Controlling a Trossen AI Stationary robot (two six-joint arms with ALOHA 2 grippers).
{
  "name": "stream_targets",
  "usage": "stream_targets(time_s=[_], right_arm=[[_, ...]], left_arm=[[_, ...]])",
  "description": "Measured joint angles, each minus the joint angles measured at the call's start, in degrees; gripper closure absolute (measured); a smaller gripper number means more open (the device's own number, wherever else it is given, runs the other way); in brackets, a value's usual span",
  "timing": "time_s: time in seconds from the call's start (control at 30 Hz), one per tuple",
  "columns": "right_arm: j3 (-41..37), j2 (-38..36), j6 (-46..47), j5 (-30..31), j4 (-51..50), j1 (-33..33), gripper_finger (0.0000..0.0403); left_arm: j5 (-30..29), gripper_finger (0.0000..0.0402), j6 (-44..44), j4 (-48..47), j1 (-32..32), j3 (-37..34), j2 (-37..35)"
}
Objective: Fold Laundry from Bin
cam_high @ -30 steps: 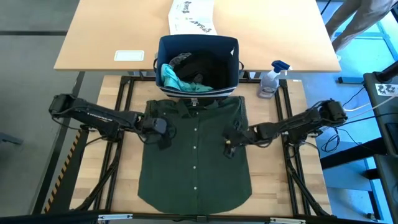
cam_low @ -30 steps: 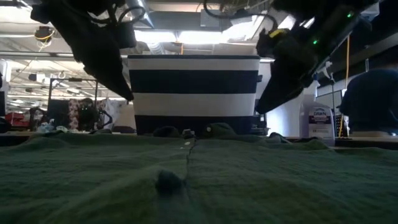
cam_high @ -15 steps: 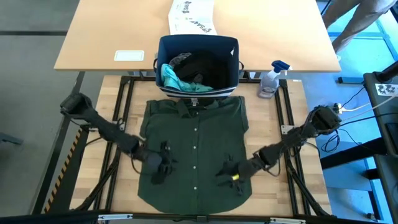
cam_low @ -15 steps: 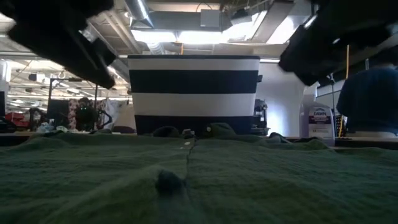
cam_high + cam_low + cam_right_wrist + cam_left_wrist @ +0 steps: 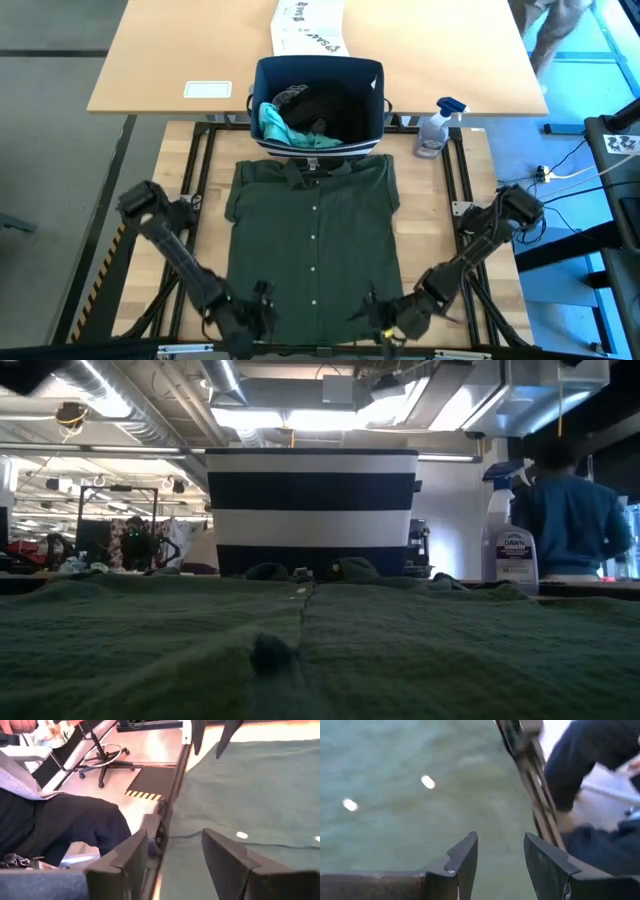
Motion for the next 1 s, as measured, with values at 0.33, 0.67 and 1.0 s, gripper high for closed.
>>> stream_targets(time_s=[0.33, 0.67, 1.0], right_arm=[[1.8, 4.8, 5.8, 0.9, -3.1, 3.0, 0.0215], [1.8, 8.2, 8.2, 1.1, -7.3, 2.8, 0.0215], [1.8, 8.8, 2.9, 2.3, -11.6, 2.5, 0.0215]], left_arm=[[4.8, 0.0248, -10.5, -9.3, -4.2, 2.8, 8.8], [4.0, 0.025, -15.0, -17.0, -4.4, 3.0, 10.0], [4.1, 0.0369, -14.6, -17.7, -4.4, 2.9, 10.1]])
